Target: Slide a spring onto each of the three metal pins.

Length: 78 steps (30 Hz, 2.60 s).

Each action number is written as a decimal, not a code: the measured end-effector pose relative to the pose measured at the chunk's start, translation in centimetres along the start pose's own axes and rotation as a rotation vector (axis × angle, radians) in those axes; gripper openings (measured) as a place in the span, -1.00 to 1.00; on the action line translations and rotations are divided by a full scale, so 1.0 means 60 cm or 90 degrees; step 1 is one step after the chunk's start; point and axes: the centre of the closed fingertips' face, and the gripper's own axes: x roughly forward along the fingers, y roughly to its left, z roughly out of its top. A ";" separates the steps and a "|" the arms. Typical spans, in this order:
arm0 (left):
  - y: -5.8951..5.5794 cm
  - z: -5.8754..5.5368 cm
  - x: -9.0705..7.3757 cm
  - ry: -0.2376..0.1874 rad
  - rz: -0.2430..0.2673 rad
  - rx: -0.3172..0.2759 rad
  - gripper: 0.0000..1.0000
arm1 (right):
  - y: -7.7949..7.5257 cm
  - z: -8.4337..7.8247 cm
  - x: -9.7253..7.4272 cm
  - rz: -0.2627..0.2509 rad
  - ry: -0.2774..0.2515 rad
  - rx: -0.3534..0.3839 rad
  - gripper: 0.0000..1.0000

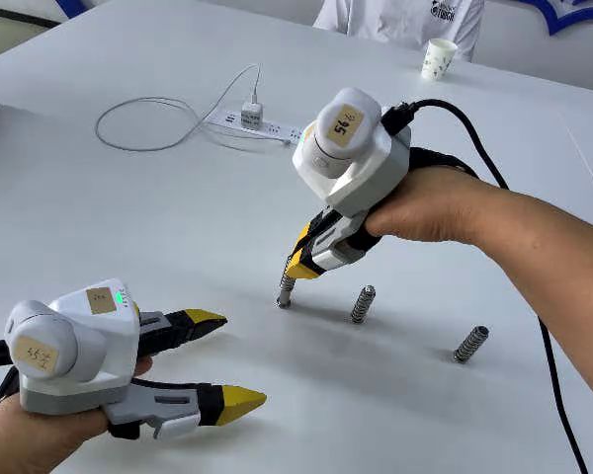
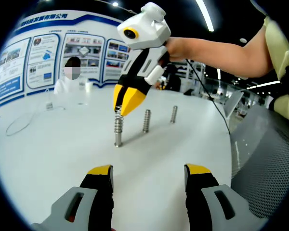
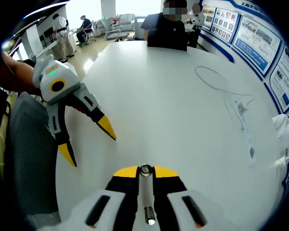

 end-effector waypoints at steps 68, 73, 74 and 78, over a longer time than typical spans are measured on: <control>0.004 -0.008 0.002 0.005 0.001 -0.009 0.21 | -0.003 -0.033 0.042 0.008 0.009 0.029 -0.71; 0.004 -0.007 0.003 0.005 0.000 -0.008 0.21 | -0.005 -0.036 0.042 0.008 0.006 0.030 -0.64; 0.003 -0.006 0.004 0.005 0.000 -0.008 0.21 | -0.005 -0.036 0.043 0.008 0.005 0.030 -0.62; 0.002 -0.006 0.004 0.006 0.000 -0.008 0.21 | -0.009 -0.039 0.043 0.001 0.001 0.027 -0.55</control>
